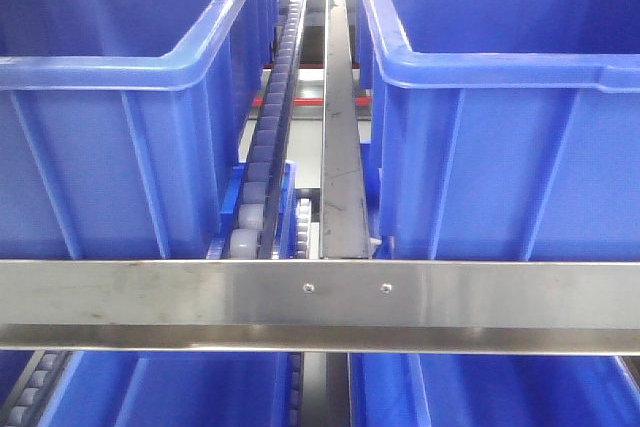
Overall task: Pick and sort blue part to right shelf
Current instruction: 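Lower both bottles into the blue bins and open both grippers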
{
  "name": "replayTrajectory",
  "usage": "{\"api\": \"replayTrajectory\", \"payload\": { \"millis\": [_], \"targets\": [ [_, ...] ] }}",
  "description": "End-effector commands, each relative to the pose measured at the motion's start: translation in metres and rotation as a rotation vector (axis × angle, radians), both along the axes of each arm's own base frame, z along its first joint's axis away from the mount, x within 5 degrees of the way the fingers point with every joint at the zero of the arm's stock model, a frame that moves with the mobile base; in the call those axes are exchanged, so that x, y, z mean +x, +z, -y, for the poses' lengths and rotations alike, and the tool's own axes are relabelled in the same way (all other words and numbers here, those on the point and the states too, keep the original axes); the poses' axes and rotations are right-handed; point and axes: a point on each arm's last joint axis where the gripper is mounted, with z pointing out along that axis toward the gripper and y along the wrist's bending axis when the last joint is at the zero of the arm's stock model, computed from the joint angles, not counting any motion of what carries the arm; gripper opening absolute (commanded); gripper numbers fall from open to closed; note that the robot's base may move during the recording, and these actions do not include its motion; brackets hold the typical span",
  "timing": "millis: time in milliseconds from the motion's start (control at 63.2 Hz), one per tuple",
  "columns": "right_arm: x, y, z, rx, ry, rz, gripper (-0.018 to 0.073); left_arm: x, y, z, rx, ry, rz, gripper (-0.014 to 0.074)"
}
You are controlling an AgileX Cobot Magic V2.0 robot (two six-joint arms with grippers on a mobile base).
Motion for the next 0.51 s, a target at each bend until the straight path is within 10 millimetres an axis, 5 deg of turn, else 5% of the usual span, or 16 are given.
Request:
{"api": "replayTrajectory", "payload": {
  "millis": [0,142,253,412,491],
  "targets": [
    [0.000,0.023,0.000,0.016,0.005,0.130,0.0630,0.001,0.025,-0.006,-0.055,0.027,0.121,0.0630],
    [-0.002,0.026,0.000,0.018,0.004,0.140,0.0625,-0.001,0.031,-0.016,-0.058,0.060,0.136,0.0601],
    [-0.008,0.030,0.001,0.037,-0.006,0.136,0.0601,-0.009,0.039,-0.024,-0.056,0.081,0.135,0.0480],
    [-0.019,0.036,0.005,0.045,-0.024,0.109,0.0410,-0.026,0.048,-0.036,-0.044,0.114,0.099,0.0195],
    [-0.024,0.036,0.007,0.040,-0.030,0.079,0.0279,-0.033,0.050,-0.041,-0.037,0.130,0.076,0.0120]
  ]
}}
